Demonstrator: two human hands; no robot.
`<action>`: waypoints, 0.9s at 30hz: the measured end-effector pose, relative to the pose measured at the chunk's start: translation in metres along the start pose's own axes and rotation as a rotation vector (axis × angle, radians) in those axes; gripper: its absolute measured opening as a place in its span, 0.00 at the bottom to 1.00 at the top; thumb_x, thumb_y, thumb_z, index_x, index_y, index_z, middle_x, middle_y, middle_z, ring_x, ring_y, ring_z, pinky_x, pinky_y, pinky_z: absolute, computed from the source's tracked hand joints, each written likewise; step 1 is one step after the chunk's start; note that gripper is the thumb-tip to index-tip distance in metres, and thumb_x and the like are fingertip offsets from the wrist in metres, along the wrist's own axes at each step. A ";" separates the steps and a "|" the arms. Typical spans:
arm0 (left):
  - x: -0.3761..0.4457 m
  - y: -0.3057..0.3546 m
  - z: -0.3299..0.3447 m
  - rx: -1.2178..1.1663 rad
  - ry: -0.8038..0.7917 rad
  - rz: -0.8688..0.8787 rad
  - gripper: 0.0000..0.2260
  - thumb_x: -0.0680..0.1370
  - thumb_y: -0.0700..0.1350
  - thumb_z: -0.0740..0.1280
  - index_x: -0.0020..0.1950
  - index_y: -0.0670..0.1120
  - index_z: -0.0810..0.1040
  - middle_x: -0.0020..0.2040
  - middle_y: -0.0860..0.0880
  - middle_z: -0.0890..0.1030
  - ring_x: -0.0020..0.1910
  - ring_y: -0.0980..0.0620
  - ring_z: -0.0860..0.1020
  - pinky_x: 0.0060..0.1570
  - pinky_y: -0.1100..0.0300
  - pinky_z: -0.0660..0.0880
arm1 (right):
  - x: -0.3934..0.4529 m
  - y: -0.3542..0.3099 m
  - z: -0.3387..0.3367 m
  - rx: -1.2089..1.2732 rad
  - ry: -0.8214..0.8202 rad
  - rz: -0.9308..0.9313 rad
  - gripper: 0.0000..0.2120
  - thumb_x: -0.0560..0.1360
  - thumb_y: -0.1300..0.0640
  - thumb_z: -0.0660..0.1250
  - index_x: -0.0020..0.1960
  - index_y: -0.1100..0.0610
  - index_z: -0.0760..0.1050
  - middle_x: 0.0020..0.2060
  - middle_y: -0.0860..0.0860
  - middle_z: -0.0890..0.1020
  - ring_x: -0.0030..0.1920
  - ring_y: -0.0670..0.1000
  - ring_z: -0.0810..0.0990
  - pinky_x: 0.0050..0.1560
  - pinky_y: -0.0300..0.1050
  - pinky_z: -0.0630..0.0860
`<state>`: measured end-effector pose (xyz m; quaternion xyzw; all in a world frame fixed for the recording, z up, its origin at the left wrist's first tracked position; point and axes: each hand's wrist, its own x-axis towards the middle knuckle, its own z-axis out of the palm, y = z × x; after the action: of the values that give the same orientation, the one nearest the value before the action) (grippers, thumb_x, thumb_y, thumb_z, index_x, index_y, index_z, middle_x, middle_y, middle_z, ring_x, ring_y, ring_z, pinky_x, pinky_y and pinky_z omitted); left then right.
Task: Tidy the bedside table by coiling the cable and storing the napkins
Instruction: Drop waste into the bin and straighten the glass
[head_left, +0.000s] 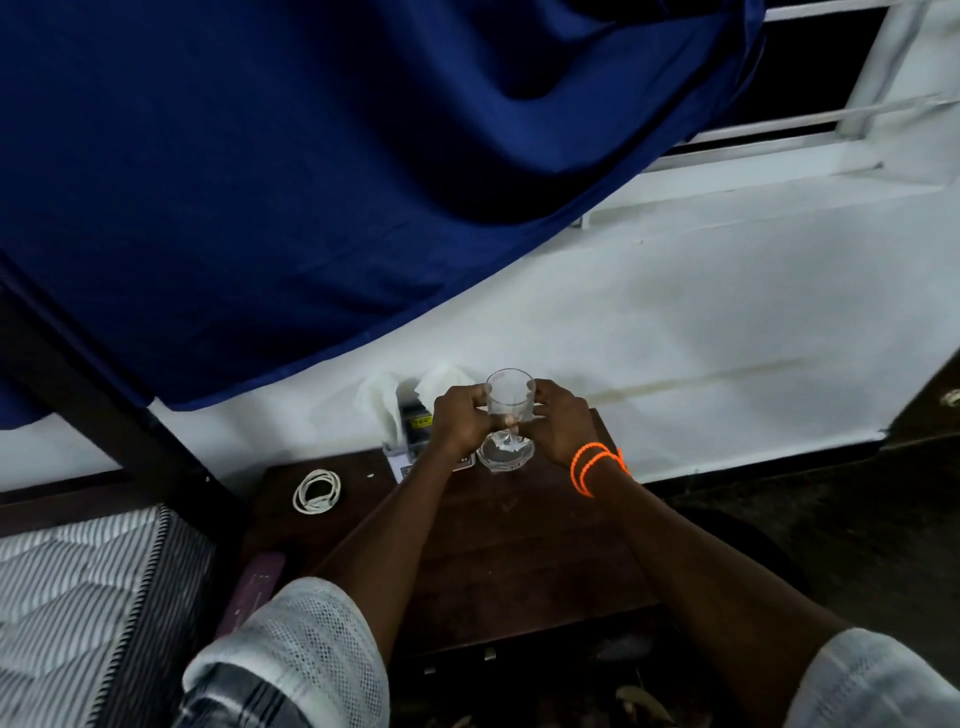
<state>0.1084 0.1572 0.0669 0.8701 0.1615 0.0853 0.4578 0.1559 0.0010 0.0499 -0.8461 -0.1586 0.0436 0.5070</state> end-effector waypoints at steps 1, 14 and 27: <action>0.000 -0.002 0.000 0.005 0.000 -0.007 0.25 0.66 0.43 0.83 0.61 0.40 0.84 0.56 0.43 0.86 0.54 0.47 0.85 0.58 0.49 0.80 | 0.000 0.001 0.003 0.002 -0.006 0.007 0.32 0.65 0.65 0.80 0.67 0.61 0.75 0.58 0.58 0.84 0.56 0.57 0.85 0.56 0.51 0.82; 0.011 -0.014 0.001 0.134 -0.053 -0.027 0.14 0.66 0.45 0.82 0.49 0.43 0.86 0.47 0.47 0.87 0.46 0.52 0.83 0.38 0.68 0.73 | 0.009 0.015 0.023 -0.059 -0.026 0.004 0.31 0.65 0.63 0.81 0.66 0.61 0.76 0.58 0.57 0.84 0.55 0.57 0.85 0.57 0.50 0.81; 0.012 -0.015 0.001 0.220 -0.036 -0.031 0.14 0.66 0.42 0.82 0.47 0.41 0.83 0.46 0.43 0.86 0.47 0.44 0.83 0.39 0.60 0.72 | 0.010 0.016 0.026 -0.024 -0.049 0.034 0.32 0.64 0.62 0.82 0.66 0.60 0.75 0.58 0.58 0.83 0.55 0.58 0.84 0.54 0.48 0.81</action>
<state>0.1168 0.1685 0.0534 0.9139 0.1752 0.0441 0.3635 0.1625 0.0186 0.0246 -0.8535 -0.1570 0.0710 0.4918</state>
